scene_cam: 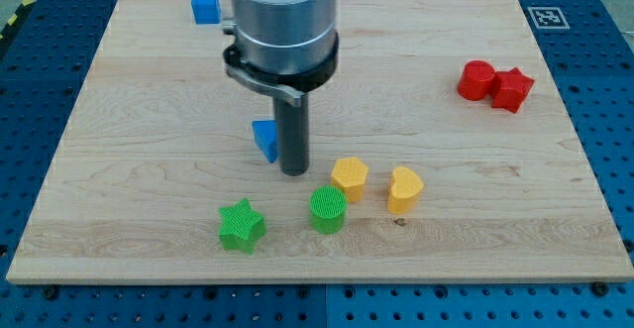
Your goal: Move the blue triangle into the blue cube
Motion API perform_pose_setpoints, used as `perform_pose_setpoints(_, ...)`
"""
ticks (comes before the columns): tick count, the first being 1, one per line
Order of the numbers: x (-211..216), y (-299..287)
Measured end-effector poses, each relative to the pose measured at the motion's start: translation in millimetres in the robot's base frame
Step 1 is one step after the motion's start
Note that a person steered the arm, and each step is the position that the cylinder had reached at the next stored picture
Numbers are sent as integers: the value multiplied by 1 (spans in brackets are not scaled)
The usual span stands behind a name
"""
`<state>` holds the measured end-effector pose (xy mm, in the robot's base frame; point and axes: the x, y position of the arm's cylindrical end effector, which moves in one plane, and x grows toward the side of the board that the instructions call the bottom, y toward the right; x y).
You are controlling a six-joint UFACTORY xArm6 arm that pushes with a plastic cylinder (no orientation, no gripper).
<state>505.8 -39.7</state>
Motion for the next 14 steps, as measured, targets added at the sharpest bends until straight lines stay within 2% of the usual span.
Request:
perform_pose_setpoints(3,-8,-21)
perform_pose_setpoints(5,-35,-21)
perform_pose_setpoints(8,-18,-51)
perform_pose_setpoints(10,-42,-30)
perform_pose_setpoints(11,-27,-13)
perform_pose_setpoints(13,-76,-21)
perform_pose_setpoints(14,-81,-22)
